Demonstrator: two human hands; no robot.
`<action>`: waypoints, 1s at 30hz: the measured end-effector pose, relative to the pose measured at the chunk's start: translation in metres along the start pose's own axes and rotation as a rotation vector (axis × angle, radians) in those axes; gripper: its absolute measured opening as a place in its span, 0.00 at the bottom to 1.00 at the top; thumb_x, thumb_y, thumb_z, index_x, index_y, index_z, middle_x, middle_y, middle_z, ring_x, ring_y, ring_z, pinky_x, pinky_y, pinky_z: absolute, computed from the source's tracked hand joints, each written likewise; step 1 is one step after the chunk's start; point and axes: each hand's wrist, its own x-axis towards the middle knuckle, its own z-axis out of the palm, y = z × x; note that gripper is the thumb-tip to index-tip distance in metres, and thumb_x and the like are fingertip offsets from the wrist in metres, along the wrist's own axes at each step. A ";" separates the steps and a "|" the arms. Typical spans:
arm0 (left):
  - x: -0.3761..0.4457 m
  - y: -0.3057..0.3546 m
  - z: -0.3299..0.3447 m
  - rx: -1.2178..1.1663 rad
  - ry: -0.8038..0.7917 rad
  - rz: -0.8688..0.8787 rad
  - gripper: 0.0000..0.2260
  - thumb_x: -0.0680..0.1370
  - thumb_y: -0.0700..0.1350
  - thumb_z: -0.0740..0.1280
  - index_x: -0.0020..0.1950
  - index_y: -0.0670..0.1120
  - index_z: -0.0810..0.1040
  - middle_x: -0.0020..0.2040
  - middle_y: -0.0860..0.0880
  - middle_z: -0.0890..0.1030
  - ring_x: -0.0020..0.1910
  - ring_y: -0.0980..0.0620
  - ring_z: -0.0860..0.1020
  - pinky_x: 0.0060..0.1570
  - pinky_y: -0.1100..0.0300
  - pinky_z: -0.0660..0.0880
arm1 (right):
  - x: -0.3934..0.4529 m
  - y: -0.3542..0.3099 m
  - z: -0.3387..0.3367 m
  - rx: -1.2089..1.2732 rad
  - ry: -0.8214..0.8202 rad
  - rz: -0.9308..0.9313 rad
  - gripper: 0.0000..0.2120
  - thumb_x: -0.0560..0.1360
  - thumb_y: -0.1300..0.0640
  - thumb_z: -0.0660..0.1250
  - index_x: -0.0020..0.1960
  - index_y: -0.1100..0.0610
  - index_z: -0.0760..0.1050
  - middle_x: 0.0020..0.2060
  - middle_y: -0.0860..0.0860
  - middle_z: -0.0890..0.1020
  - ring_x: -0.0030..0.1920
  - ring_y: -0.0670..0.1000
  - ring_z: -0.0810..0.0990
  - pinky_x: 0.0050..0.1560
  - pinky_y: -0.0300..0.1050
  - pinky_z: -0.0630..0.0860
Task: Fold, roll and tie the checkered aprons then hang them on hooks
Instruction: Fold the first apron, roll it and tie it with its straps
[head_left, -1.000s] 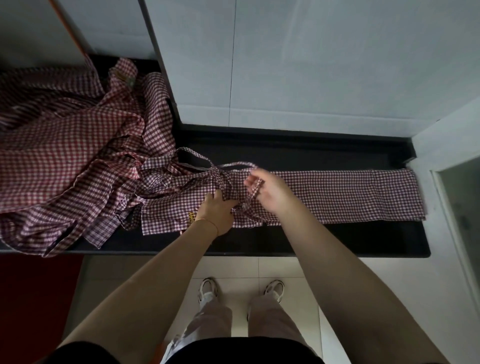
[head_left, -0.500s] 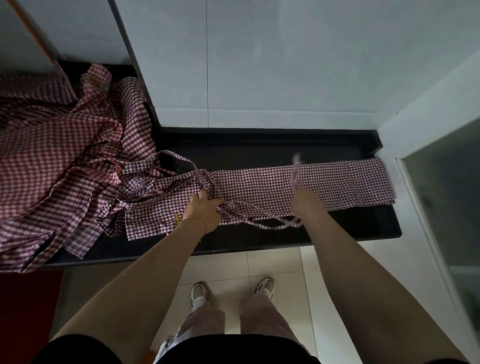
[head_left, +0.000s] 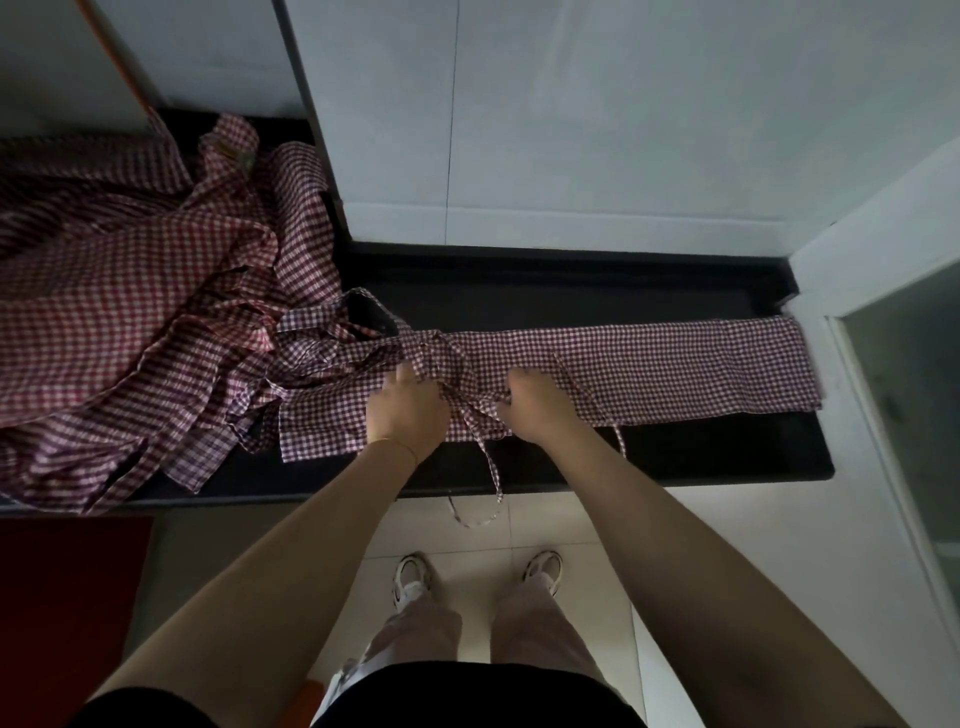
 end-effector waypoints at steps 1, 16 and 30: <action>-0.002 0.000 -0.001 0.096 0.053 0.013 0.12 0.80 0.46 0.59 0.54 0.45 0.80 0.62 0.44 0.71 0.59 0.44 0.71 0.56 0.50 0.72 | 0.000 -0.001 0.004 0.022 -0.057 0.024 0.13 0.80 0.50 0.64 0.60 0.56 0.74 0.52 0.52 0.78 0.52 0.53 0.78 0.57 0.52 0.76; 0.013 0.020 0.016 -0.381 -0.069 -0.023 0.06 0.81 0.39 0.58 0.58 0.43 0.70 0.45 0.45 0.79 0.39 0.51 0.76 0.32 0.61 0.68 | -0.043 0.046 -0.011 0.237 -0.846 0.497 0.06 0.81 0.60 0.62 0.46 0.61 0.74 0.34 0.54 0.78 0.36 0.54 0.80 0.33 0.41 0.75; 0.019 0.028 0.014 -0.807 0.016 -0.332 0.14 0.76 0.45 0.70 0.33 0.43 0.73 0.30 0.48 0.74 0.29 0.53 0.69 0.28 0.62 0.65 | -0.015 0.042 0.007 -0.014 0.000 -0.041 0.11 0.78 0.58 0.65 0.60 0.55 0.75 0.56 0.51 0.77 0.57 0.52 0.76 0.61 0.50 0.75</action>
